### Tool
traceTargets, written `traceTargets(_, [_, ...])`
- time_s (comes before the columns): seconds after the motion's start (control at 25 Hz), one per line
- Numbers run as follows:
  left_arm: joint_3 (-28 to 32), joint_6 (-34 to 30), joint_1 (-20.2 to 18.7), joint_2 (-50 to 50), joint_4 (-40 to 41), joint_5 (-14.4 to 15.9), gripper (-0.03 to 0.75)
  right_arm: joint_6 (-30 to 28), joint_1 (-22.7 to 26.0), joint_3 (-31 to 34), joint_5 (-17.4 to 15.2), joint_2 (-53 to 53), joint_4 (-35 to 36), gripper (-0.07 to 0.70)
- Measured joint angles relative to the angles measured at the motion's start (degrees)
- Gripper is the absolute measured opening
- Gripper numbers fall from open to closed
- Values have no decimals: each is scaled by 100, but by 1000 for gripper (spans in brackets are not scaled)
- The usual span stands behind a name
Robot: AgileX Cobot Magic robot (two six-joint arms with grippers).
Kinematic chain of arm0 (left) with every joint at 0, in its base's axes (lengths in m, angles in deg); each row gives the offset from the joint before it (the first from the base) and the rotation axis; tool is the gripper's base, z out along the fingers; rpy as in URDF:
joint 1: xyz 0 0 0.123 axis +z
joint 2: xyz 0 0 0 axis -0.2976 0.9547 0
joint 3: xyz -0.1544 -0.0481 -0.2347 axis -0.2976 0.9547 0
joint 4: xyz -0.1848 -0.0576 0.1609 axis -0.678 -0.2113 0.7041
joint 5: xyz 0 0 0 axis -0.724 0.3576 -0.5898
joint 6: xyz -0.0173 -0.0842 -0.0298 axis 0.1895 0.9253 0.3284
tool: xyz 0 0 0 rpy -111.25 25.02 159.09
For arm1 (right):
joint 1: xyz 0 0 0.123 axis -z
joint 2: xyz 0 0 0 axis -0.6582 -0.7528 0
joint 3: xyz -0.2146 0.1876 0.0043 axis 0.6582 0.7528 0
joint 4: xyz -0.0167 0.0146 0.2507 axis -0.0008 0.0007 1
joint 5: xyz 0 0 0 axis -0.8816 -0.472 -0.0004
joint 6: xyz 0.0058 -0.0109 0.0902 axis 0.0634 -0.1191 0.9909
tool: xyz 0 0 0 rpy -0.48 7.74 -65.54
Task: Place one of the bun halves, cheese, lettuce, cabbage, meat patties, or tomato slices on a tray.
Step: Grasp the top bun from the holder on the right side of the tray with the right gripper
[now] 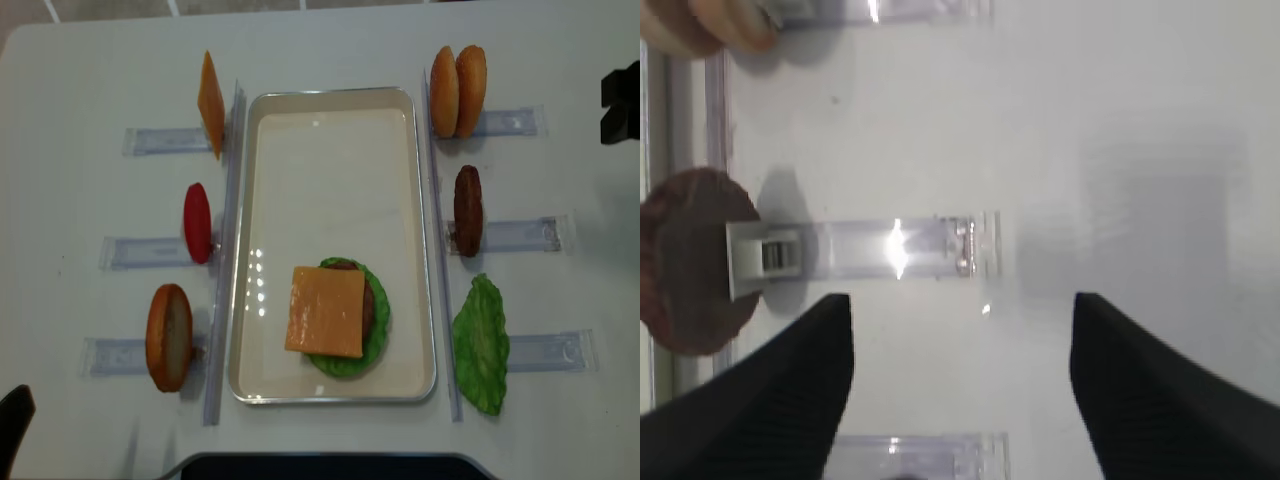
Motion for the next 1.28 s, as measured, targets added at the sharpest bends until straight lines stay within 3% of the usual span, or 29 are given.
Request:
traceTargets(0.64, [0, 0, 0, 0, 0, 0, 391, 348, -61, -2241, -252, -2121, -97, 472])
traceTargets(0.96, [0, 0, 0, 0, 0, 0, 391, 1069, -706, -3119, -519, -2769, -754, 472])
traceTargets(1.28, [0, 0, 0, 0, 0, 0, 391, 1793, -1555, -3199, -508, -2852, -801, 472])
